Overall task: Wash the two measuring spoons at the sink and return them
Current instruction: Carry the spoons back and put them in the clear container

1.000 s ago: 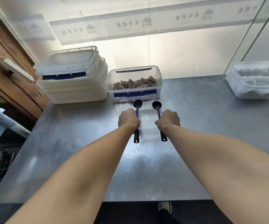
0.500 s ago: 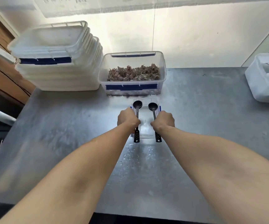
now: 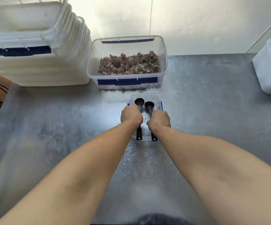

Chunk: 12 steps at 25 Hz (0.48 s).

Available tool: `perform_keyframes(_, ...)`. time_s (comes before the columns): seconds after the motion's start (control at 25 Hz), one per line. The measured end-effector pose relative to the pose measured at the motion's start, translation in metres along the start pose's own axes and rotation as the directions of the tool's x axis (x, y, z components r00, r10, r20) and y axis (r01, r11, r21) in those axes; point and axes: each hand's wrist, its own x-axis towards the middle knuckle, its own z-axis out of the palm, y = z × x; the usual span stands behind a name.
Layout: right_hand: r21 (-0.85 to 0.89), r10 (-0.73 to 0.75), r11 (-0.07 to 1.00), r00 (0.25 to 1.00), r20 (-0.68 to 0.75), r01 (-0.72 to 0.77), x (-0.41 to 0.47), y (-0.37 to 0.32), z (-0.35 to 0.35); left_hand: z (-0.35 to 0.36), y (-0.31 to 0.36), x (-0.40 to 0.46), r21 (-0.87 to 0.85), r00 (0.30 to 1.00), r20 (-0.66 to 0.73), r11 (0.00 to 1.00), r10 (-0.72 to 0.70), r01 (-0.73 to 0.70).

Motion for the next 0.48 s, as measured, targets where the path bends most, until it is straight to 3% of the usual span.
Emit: perform_keyframes(0.48,-0.079,-0.042,0.996,0.999,-0.012,0.041,0.017,-0.007,0.0,0.003,0.011,0.013,0.178,0.99,0.018,0.974,0.142,-0.143)
